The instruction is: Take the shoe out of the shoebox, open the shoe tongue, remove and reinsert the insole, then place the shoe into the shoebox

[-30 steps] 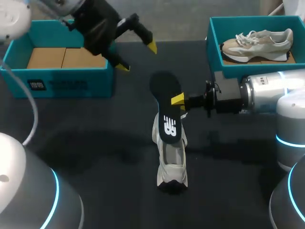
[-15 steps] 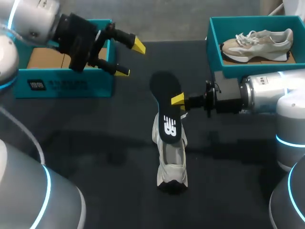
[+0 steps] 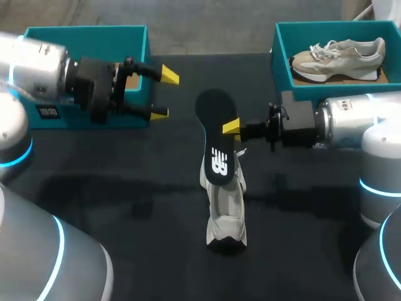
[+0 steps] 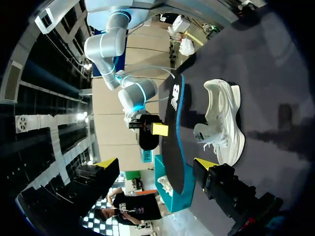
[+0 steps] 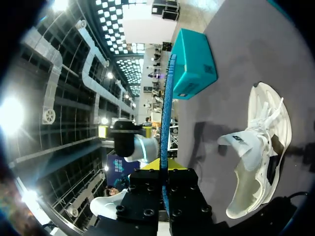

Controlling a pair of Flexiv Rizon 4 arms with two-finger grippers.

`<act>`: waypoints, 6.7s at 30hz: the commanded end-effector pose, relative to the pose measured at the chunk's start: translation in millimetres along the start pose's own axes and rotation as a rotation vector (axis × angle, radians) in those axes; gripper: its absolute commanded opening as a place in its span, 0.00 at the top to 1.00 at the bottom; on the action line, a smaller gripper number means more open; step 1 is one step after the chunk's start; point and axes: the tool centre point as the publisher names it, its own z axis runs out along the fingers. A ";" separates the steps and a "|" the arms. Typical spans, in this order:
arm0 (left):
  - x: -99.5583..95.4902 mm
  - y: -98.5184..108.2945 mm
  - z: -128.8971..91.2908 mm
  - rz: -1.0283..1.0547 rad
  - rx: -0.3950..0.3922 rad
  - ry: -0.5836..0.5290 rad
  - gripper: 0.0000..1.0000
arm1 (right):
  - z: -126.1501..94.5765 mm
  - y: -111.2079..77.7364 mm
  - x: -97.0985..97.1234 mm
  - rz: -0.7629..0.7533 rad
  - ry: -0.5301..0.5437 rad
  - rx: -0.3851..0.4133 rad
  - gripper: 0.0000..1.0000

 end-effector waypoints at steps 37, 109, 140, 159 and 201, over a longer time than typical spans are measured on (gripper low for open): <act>33.9 -19.5 48.6 -0.117 -0.046 -0.289 0.00 | 21.8 -31.8 12.0 0.005 0.026 -0.062 1.00; 44.7 -13.9 70.6 -0.109 -0.119 -0.282 0.83 | 28.6 -35.9 5.1 0.011 0.012 -0.031 1.00; 47.2 -10.4 73.8 -0.095 -0.093 -0.268 1.00 | 28.6 -35.9 5.1 0.011 0.012 -0.031 1.00; 52.7 -29.6 47.2 -0.173 -0.042 -0.226 1.00 | -10.3 -32.4 -12.4 -0.053 -0.053 -0.056 0.00; 66.6 -101.1 27.6 -0.493 0.242 -0.060 1.00 | -77.5 -45.5 -19.3 -0.569 -0.394 0.413 0.00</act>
